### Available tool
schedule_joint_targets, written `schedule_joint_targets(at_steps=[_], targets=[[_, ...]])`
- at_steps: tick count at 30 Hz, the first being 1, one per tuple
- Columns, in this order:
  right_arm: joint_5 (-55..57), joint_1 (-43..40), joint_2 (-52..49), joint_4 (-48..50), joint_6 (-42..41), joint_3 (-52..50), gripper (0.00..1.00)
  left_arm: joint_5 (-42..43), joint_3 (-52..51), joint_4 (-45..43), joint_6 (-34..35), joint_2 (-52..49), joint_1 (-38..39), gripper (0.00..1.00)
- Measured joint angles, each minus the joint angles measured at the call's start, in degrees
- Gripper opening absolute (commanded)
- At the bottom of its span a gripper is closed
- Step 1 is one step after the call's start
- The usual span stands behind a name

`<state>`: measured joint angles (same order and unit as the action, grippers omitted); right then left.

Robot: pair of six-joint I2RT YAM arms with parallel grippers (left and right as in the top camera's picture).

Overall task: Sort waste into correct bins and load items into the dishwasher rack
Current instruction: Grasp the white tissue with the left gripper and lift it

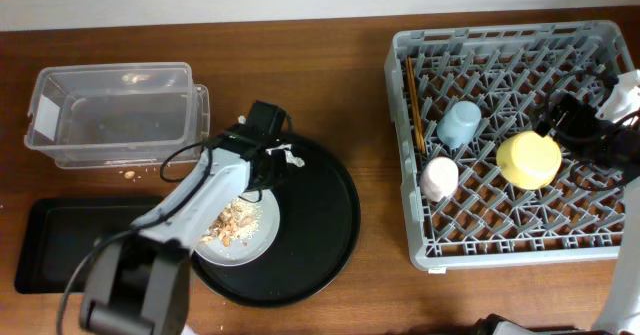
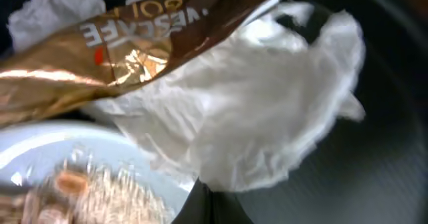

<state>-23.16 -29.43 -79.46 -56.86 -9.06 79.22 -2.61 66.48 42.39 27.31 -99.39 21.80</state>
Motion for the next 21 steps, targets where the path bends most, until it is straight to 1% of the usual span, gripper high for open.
schedule_joint_targets(at_steps=[2,4,6,9,12,18,19,21], targets=[[0.00,0.00,0.00,0.02,-0.04,0.00,0.99,3.67,0.35,3.52,0.00,4.76,0.00,0.01],[0.00,0.00,0.00,0.00,0.00,0.00,0.99,5.90,0.50,5.73,0.00,7.48,0.00,0.01],[0.00,0.00,0.00,0.02,-0.02,0.00,0.99,7.04,0.50,6.91,0.02,9.66,0.00,0.01],[0.00,0.00,0.00,0.00,0.00,0.00,0.99,8.24,0.50,7.17,0.02,15.61,0.00,0.01],[0.00,0.00,0.00,0.02,0.00,0.00,0.99,8.46,0.50,7.39,0.00,20.41,0.00,0.01],[0.00,0.00,0.00,0.02,0.02,0.00,0.99,8.35,0.50,7.65,0.00,24.11,-0.09,0.01],[0.00,0.00,0.00,0.02,-0.02,0.00,0.99,7.72,0.50,7.69,0.02,25.18,-0.37,0.01],[0.00,0.00,0.00,0.00,0.00,0.00,0.98,2.64,0.52,7.98,0.02,30.53,-3.43,0.01]])
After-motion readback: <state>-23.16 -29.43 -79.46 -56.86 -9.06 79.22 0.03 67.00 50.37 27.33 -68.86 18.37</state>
